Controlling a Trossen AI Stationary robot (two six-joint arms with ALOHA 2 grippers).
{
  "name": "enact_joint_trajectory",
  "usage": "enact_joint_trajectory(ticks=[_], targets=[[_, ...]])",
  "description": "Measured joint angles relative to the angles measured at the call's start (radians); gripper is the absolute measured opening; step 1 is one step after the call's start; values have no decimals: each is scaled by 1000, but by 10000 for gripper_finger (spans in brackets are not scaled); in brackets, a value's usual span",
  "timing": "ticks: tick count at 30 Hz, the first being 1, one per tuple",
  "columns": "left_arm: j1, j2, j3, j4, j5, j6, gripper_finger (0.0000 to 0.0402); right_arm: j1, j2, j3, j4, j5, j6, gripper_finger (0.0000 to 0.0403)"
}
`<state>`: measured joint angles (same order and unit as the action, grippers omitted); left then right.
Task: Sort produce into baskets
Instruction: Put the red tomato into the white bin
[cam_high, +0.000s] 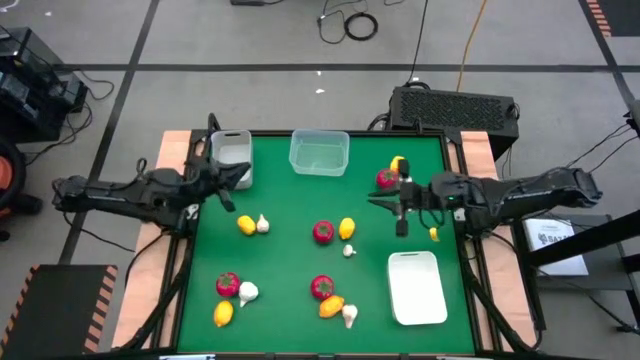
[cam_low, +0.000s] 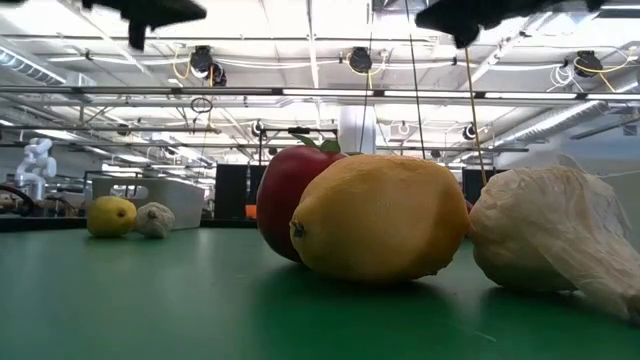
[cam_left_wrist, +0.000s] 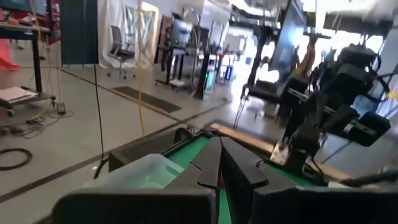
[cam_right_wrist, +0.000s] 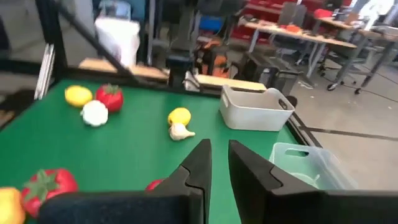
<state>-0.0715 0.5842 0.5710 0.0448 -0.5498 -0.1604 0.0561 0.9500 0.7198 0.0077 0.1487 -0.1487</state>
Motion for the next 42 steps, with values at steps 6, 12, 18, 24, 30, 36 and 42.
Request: enact_joint_trajectory(ticks=[6, 12, 18, 24, 30, 36, 42], targets=[[0, 116, 296, -353, 29, 72, 15, -24, 208, 177, -7, -28, -51, 62], [-1, 186, 495, -648, 186, 141, 15, -25, 411, 394, -183, -74, -54, 79], [-1, 216, 505, -727, 258, 252, 15, -22, 572, 557, -347, -129, 16, 112], [-1, 265, 505, -809, 252, 254, 26, -2, 680, 625, -357, -126, 46, 169], [-1, 298, 505, -847, 286, 239, 89, 5, 755, 682, -414, -121, 134, 242], [0, 324, 505, -901, 286, 219, 191, 2, 827, 733, -545, -120, 209, 317], [-1, 353, 505, -932, 259, 199, 292, 2, 908, 748, -609, -125, 212, 377]])
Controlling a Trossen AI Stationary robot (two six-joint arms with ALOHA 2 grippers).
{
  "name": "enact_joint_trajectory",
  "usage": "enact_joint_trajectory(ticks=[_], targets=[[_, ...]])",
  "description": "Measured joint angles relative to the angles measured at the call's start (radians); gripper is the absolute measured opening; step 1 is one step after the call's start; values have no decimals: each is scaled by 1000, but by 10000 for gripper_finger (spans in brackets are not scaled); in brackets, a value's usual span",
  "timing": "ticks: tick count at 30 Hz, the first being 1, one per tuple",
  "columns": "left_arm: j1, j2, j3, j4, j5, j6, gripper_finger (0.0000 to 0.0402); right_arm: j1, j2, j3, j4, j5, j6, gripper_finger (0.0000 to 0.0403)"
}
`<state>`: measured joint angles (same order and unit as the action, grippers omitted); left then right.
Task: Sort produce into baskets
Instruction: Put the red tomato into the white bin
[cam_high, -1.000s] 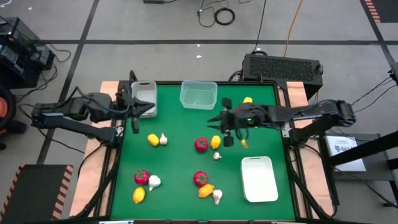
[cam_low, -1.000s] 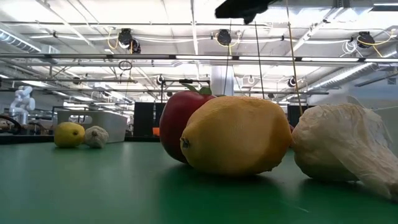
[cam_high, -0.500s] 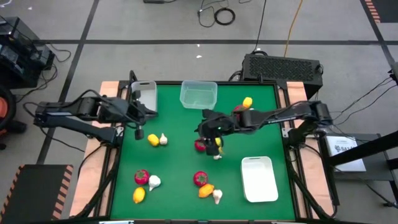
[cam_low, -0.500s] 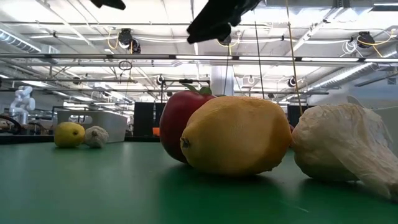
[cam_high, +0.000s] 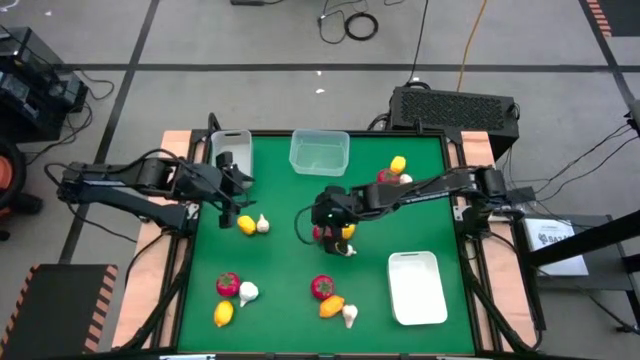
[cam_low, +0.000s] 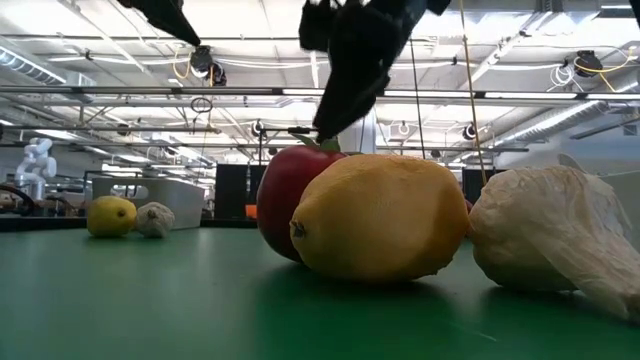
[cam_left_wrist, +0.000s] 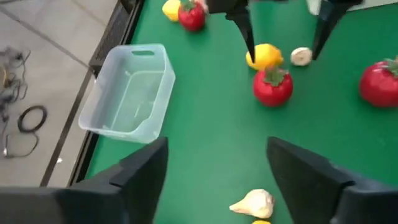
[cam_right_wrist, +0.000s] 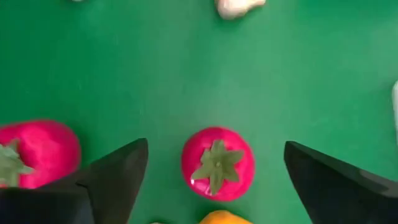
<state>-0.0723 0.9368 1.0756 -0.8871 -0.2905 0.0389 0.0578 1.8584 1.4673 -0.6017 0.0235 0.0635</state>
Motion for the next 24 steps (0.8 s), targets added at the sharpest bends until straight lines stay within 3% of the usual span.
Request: enact_joint_trajectory(ticks=[6, 16, 24], targets=[[0, 28, 0, -99, 0, -60, 346, 0, 52, 0, -21, -3, -1, 399], [0, 29, -30, -144, -3, -116, 349, -4, 130, 0, -2, 8, -24, 395], [0, -14, -216, -70, 16, -164, 349, -14, 154, 0, 8, 54, -23, 395]])
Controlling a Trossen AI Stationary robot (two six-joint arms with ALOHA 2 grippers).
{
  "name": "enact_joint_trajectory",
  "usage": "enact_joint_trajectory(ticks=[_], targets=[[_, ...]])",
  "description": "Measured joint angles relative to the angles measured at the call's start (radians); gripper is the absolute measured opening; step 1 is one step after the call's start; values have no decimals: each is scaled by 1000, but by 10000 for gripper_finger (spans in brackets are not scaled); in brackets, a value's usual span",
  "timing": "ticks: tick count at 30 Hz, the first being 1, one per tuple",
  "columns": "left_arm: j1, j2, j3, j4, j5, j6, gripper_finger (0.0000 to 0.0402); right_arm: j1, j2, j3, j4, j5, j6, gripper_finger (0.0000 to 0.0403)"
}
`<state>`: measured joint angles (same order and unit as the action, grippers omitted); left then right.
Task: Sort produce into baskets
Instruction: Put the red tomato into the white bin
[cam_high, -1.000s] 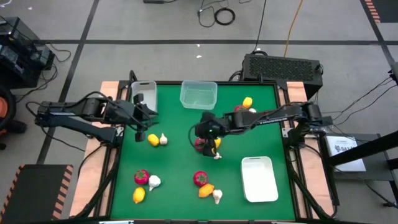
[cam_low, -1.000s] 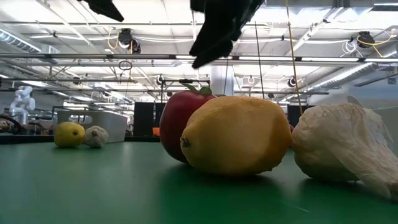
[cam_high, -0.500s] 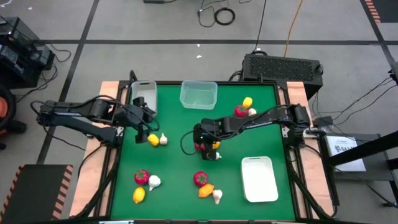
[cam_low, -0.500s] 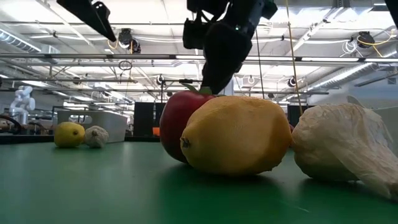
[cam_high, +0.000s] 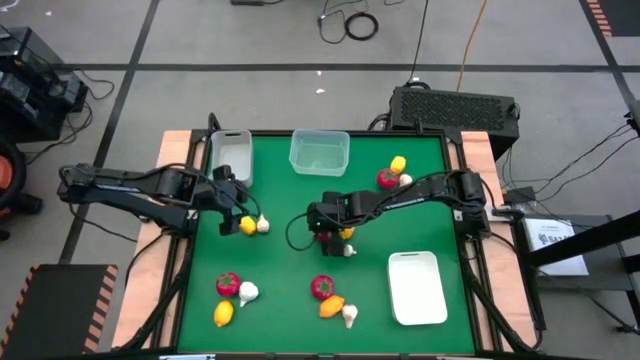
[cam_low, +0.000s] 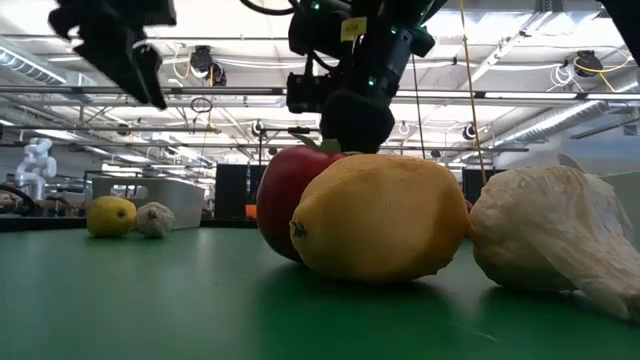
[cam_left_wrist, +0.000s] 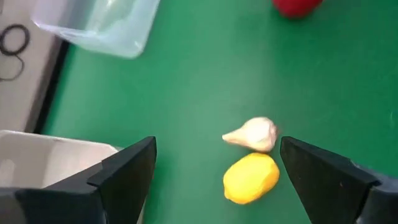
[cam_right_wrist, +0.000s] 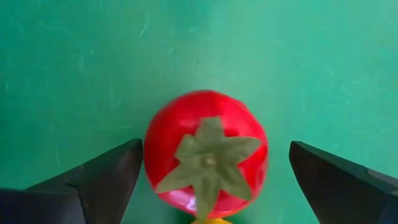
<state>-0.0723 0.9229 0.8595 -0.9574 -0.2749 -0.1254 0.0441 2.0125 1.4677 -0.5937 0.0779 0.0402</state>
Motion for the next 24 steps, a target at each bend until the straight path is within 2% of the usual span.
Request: enact_joint_trajectory(ticks=[5, 11, 17, 24], targets=[[0, -101, -156, 193, 85, -38, 349, 0, 6, 0, 3, 0, -1, 394], [0, -163, -158, 228, 61, -75, 349, -10, 35, 0, 50, -5, 3, 393], [0, -174, -169, 236, 38, -127, 349, -12, 51, -1, 24, -28, 27, 390], [-1, -175, -242, 283, 38, -209, 349, -17, 50, -1, 9, -28, 27, 338]])
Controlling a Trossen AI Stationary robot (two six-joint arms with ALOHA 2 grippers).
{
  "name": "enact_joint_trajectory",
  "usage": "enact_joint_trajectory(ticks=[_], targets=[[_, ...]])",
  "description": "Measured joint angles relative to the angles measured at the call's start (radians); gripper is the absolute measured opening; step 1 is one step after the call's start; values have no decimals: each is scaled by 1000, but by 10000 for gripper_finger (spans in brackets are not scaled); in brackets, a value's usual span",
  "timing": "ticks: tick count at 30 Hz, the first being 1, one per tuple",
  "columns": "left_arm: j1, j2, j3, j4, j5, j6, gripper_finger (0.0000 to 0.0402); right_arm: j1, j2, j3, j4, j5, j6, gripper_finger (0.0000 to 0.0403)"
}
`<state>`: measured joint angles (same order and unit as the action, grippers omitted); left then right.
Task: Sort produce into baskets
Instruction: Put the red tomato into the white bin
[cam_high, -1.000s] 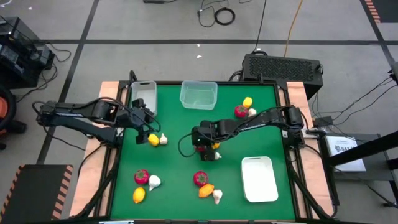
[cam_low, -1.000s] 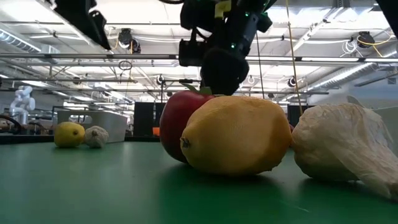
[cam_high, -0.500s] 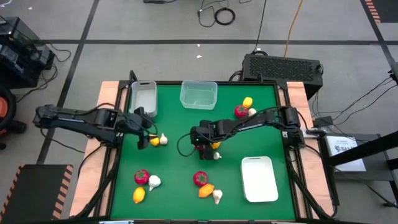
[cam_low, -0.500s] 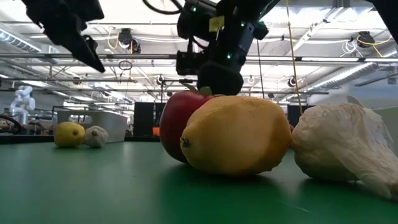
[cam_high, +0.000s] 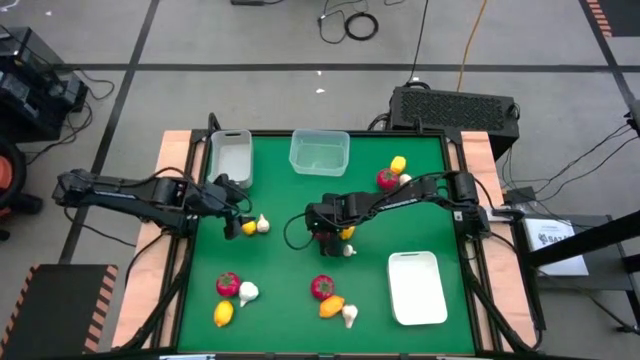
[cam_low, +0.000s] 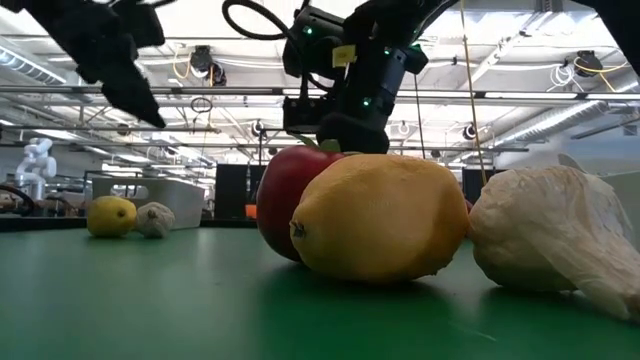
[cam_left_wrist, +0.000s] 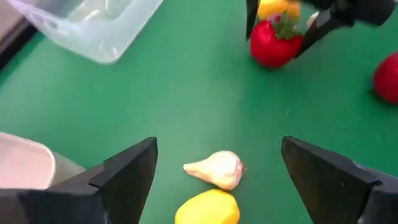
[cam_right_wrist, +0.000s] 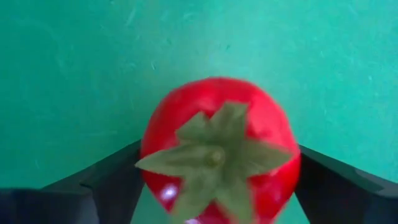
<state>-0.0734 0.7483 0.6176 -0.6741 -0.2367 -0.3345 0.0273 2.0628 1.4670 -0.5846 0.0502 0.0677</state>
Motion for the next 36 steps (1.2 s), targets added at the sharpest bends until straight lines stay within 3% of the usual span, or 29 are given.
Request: enact_joint_trajectory(ticks=[5, 9, 17, 23, 29, 33, 36], targets=[[-1, -3, -44, 66, 4, -25, 349, -2, -7, 0, -6, 0, 42, 291], [-1, -3, -63, 88, 5, -25, 349, -2, -11, 43, -62, 0, 45, 280], [-1, -3, -63, 98, 0, -24, 349, -2, -12, 315, -468, -6, 119, 296], [-1, -3, -63, 149, -3, 2, 349, 2, -16, 498, -783, -130, 227, 295], [-1, -2, -63, 219, -5, 42, 349, 72, -101, 477, -919, -124, 358, 295], [2, 13, -63, 288, -6, 52, 349, 169, -204, 383, -971, -121, 514, 295], [2, 33, -63, 370, -7, 52, 349, 259, -309, 273, -946, -61, 659, 295]])
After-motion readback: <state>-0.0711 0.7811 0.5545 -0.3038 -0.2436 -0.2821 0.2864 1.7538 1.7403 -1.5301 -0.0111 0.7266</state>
